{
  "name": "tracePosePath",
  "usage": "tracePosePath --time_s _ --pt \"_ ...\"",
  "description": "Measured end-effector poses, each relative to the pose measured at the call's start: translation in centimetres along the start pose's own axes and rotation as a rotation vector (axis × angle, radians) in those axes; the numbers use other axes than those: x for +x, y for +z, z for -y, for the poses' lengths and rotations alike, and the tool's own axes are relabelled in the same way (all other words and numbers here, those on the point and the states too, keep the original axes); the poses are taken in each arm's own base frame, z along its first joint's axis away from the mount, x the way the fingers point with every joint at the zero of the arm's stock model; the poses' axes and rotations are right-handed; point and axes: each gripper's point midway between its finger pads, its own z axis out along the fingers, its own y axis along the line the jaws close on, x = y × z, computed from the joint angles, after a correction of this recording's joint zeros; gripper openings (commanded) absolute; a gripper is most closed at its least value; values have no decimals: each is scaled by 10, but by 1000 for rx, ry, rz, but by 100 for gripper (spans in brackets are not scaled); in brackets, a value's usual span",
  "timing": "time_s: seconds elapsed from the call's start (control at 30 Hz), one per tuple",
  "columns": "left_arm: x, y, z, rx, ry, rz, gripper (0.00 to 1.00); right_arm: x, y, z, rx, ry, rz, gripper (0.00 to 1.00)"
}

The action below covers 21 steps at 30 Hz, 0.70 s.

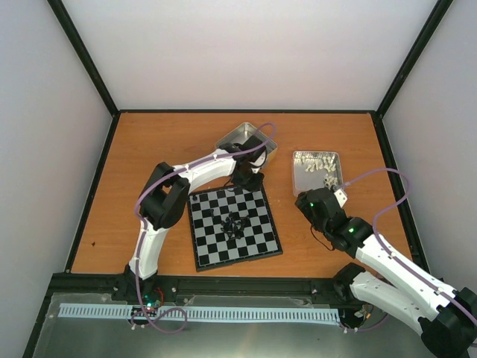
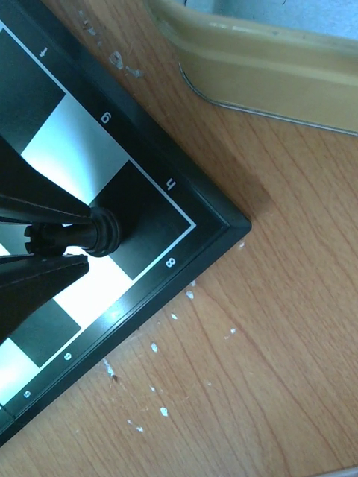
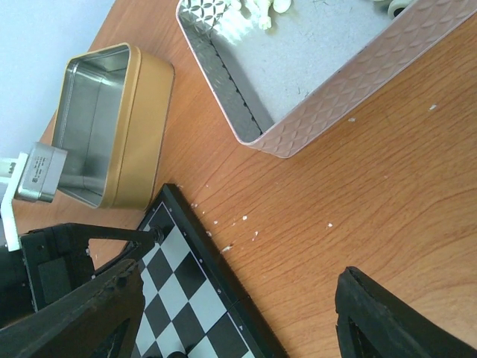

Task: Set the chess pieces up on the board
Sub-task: Place the chess piece on the chessboard.

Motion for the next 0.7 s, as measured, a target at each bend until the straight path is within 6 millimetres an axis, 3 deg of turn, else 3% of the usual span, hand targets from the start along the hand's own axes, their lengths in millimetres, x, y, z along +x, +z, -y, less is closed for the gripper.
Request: tracePosePath --time_s 0.33,0.57,0.7 --pt "-6 5 -1 -9 0 4 13 1 0 0 -2 6 -7 70" --pt "-8 5 -1 -13 7 7 32 3 0 -1 -6 9 -18 70" --pt "-7 4 -2 -17 15 2 39 4 0 -1 -7 10 -23 70"
